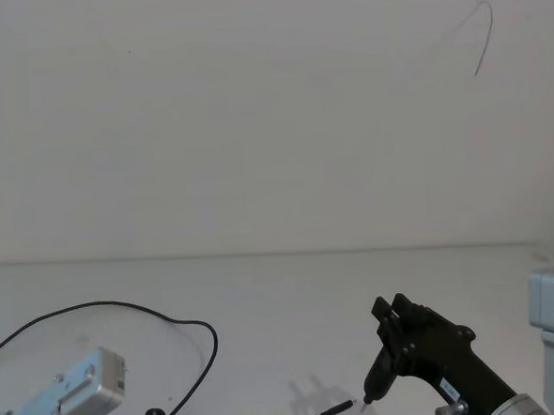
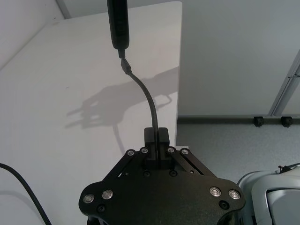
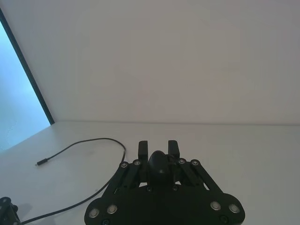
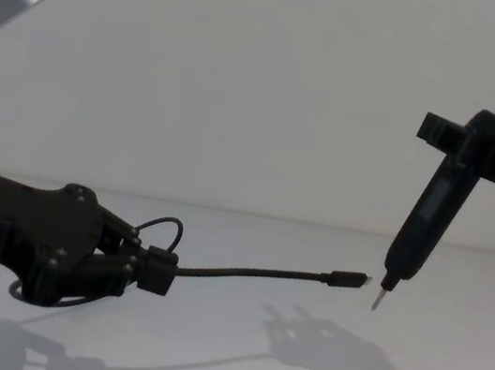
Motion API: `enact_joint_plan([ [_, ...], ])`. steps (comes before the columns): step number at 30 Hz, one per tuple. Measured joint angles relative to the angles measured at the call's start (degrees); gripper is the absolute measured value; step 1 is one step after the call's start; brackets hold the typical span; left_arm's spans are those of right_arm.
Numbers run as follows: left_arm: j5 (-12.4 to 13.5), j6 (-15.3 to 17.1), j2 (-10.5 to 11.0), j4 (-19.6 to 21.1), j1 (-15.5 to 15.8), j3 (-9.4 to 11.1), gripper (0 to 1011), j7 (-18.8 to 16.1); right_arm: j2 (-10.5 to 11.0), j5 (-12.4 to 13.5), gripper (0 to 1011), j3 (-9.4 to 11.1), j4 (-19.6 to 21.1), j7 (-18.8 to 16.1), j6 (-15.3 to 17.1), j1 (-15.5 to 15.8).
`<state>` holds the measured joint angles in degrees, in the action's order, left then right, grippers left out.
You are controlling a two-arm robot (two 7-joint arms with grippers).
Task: Pick up the data cable with the one hand.
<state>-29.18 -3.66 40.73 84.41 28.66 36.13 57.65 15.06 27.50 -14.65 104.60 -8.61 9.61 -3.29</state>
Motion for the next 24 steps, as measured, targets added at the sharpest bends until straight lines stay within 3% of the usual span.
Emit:
enact_joint_plan([
  [24, 0.00, 0.00, 0.00, 0.00, 0.00, 0.00, 43, 0.00, -0.91, 4.18, 251, 1.82, 1.39, 0.25, 0.62, 0.64],
])
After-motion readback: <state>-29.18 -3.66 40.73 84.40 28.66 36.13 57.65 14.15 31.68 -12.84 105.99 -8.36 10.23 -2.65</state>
